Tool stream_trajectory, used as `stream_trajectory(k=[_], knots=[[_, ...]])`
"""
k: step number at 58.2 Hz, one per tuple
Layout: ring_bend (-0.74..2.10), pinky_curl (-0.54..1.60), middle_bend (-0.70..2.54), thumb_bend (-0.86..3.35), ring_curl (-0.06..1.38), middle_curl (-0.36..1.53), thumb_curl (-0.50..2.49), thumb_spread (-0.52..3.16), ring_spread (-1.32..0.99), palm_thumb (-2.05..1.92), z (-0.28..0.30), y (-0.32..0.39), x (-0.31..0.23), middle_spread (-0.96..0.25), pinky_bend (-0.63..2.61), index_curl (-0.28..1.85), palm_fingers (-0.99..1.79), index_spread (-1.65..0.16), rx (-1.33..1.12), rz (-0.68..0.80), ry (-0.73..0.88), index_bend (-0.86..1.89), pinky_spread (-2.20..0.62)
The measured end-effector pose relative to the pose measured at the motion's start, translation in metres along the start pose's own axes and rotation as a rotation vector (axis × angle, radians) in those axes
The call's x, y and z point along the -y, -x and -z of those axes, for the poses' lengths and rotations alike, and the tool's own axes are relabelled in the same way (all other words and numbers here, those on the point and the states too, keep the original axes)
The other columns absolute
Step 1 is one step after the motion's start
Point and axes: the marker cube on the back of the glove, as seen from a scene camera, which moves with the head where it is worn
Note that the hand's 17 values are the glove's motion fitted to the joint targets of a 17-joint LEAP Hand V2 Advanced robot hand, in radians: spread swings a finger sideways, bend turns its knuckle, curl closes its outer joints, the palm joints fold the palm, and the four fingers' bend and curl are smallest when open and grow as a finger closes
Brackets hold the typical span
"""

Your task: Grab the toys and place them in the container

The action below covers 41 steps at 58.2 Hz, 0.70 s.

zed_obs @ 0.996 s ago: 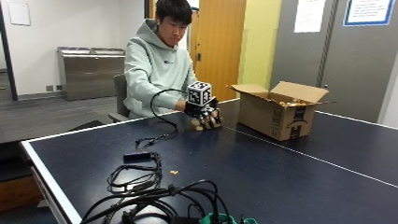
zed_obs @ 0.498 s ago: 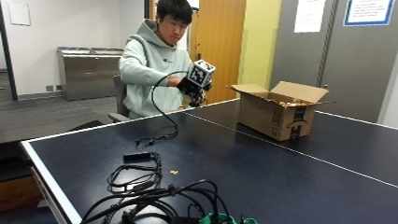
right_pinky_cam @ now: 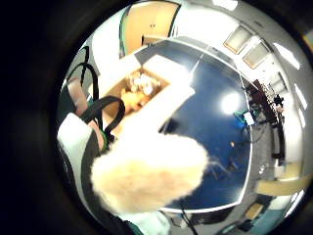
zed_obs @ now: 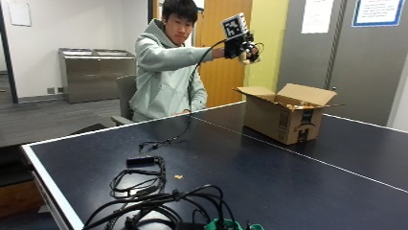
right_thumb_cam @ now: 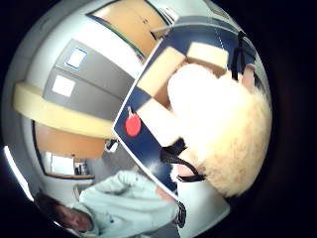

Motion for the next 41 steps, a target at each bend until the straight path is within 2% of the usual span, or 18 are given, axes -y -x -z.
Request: stream_trajectory(k=[2,5,8,11,12,13,15,19,21,24,28,30,33,37,41], knots=[[1.12,0.51,0.78,-0.01,0.62,0.67,0.80,0.63,-0.32,0.59,-0.010,-0.011,0.008,-0.19,1.16,0.83,1.01,-0.20,-0.051,0.047,-0.019,0.66,-0.38],[1.14,0.51,0.77,-0.02,0.62,0.68,0.80,0.66,-0.32,0.56,-0.028,-0.038,0.024,-0.19,1.15,0.85,0.95,-0.20,-0.119,-0.051,0.028,0.63,-0.38],[1.12,0.51,0.75,-0.05,0.62,0.69,0.74,0.86,-0.31,0.47,-0.043,-0.014,0.027,-0.19,1.13,0.85,0.76,-0.20,-0.001,-0.078,0.135,0.52,-0.37],[0.91,0.56,0.59,-0.13,0.62,0.66,0.64,0.97,-0.24,0.22,-0.052,-0.009,0.025,-0.15,1.14,0.85,-0.12,-0.21,0.073,-0.055,0.191,0.37,-0.25],[0.89,0.56,0.59,-0.11,0.63,0.65,0.62,0.99,-0.22,0.19,-0.055,-0.013,0.023,-0.15,1.15,0.84,-0.12,-0.22,0.038,-0.028,0.189,0.36,-0.23],[0.70,0.54,0.49,-0.14,0.57,0.61,0.59,0.99,-0.18,0.11,-0.058,-0.015,0.022,-0.11,1.15,0.80,-0.40,-0.22,-0.015,-0.002,0.180,0.30,-0.19],[0.48,0.49,0.34,-0.12,0.48,0.55,0.56,1.00,-0.13,0.03,-0.062,-0.009,0.019,-0.06,1.14,0.71,-0.53,-0.24,-0.086,0.038,0.154,0.21,-0.13],[0.27,0.43,0.18,-0.08,0.37,0.48,0.51,1.01,-0.07,-0.04,-0.054,0.002,0.017,-0.02,1.06,0.59,-0.42,-0.25,0.123,-0.065,0.116,0.12,-0.05],[0.21,0.41,0.14,-0.07,0.33,0.45,0.49,1.02,-0.04,-0.05,-0.049,-0.010,0.012,0.00,1.03,0.56,-0.37,-0.25,0.169,-0.018,0.102,0.11,-0.02],[0.17,0.40,0.10,-0.05,0.31,0.42,0.47,1.05,-0.02,-0.04,-0.046,-0.014,0.004,0.01,0.99,0.53,-0.33,-0.25,0.140,-0.010,0.071,0.11,0.01],[0.16,0.38,0.08,-0.03,0.29,0.38,0.44,1.08,0.00,-0.02,-0.046,-0.050,-0.004,0.03,0.94,0.50,-0.29,-0.25,-0.088,-0.022,-0.002,0.14,0.04],[0.15,0.36,0.08,-0.03,0.28,0.36,0.43,1.10,0.01,-0.01,-0.038,-0.055,-0.011,0.03,0.91,0.51,-0.24,-0.25,-0.017,-0.008,-0.042,0.19,0.05],[0.15,0.34,0.10,-0.01,0.27,0.34,0.42,1.13,0.01,0.01,-0.027,-0.023,-0.024,0.03,0.84,0.52,-0.16,-0.26,0.180,-0.017,-0.086,0.26,0.06],[0.15,0.33,0.12,-0.01,0.26,0.32,0.41,1.16,0.01,0.03,-0.024,-0.014,-0.044,0.03,0.78,0.54,-0.09,-0.26,0.134,0.011,-0.122,0.35,0.06],[0.16,0.32,0.15,0.00,0.25,0.31,0.40,1.19,0.01,0.06,-0.018,-0.021,-0.060,0.02,0.75,0.57,-0.04,-0.26,0.201,0.020,-0.127,0.42,0.07]])
